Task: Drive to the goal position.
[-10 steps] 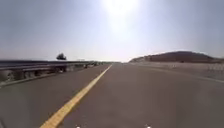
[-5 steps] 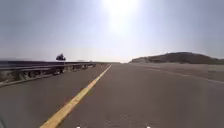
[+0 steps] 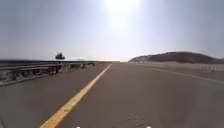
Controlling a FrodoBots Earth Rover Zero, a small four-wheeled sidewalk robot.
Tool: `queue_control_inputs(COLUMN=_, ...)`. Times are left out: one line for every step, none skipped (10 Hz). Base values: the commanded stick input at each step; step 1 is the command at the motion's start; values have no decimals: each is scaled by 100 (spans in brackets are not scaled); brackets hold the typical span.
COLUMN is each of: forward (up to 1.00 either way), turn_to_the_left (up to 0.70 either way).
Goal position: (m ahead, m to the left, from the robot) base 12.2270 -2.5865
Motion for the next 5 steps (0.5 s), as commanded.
queue_control_inputs(forward=70, turn_to_the_left=0)
queue_control_inputs(forward=70, turn_to_the_left=0)
queue_control_inputs(forward=70, turn_to_the_left=0)
queue_control_inputs(forward=70, turn_to_the_left=0)
queue_control_inputs(forward=70, turn_to_the_left=0)
